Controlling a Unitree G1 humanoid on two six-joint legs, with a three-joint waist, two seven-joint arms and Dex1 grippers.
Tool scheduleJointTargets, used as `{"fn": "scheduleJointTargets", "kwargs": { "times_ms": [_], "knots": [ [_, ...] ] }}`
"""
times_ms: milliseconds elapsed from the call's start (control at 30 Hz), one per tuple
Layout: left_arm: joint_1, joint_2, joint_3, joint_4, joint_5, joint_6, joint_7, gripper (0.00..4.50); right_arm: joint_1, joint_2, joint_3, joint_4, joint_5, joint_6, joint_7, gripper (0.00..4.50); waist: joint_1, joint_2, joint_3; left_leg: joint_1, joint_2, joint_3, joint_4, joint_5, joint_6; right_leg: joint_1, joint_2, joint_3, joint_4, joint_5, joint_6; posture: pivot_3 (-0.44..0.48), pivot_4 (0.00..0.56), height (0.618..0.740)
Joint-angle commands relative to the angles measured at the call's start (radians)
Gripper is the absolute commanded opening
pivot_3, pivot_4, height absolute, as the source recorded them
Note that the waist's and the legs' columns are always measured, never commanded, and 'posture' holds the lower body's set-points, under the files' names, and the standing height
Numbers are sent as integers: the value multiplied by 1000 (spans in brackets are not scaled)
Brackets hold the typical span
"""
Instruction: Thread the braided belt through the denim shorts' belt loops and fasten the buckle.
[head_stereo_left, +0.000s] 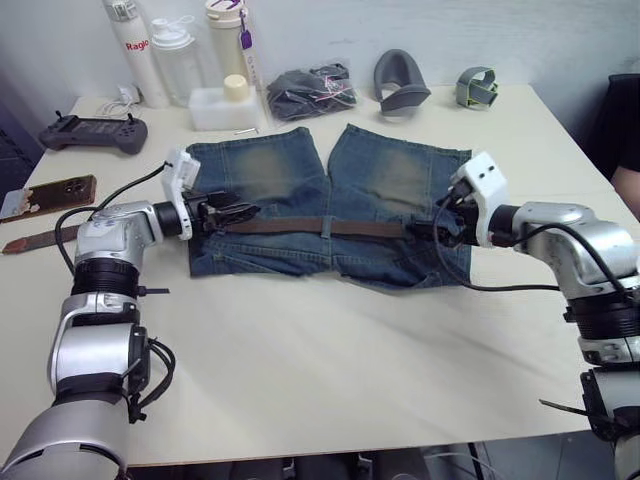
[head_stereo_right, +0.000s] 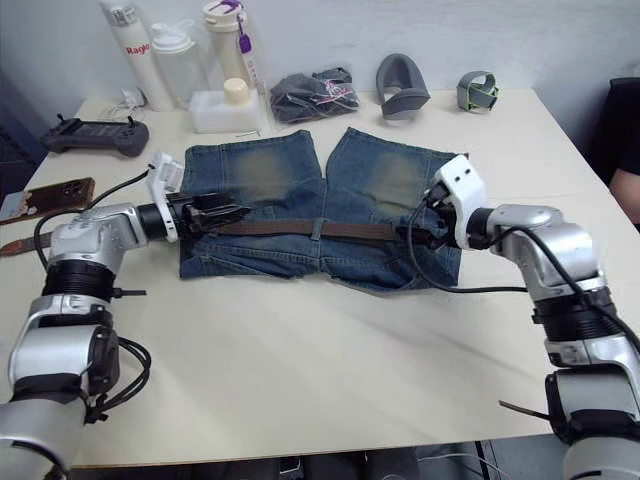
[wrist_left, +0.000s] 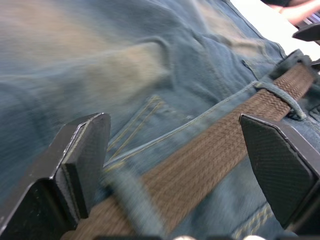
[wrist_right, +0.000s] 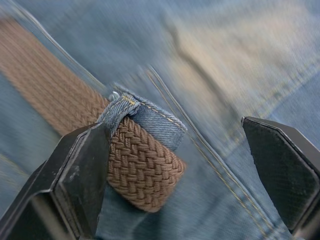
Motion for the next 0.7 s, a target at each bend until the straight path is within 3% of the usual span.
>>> {"fn": "scheduleJointTargets", "kwargs": {
  "times_ms": [33,233,400,567,700],
  "knots": [
    [7,13,13,-109,-15,10,11,4476,22,-26,7,63,-139,-58,-75,4500,1,0,0,0,0,0,0,0,0,0,0,0,0,0,0,0,150,648],
    [46,22,3,-202,-8,24,24,4476,48,3,-24,60,-198,-58,-109,4500,4,0,0,1,0,0,1,0,0,2,0,0,0,0,0,0,150,648],
    [50,33,-7,-212,18,43,72,4476,-15,93,-196,-12,-8,75,-35,4500,1,0,0,1,0,0,1,0,0,1,0,1,2,0,0,0,150,648],
    [22,40,26,-159,6,85,115,4476,-83,138,-314,40,115,156,7,4500,0,0,0,1,1,1,1,0,0,0,1,1,3,0,0,0,150,648],
    [7,51,32,-111,10,105,126,4476,-96,151,-319,80,168,249,54,4500,2,0,0,1,0,0,1,0,0,0,0,0,3,0,0,0,150,648]
  ]
}}
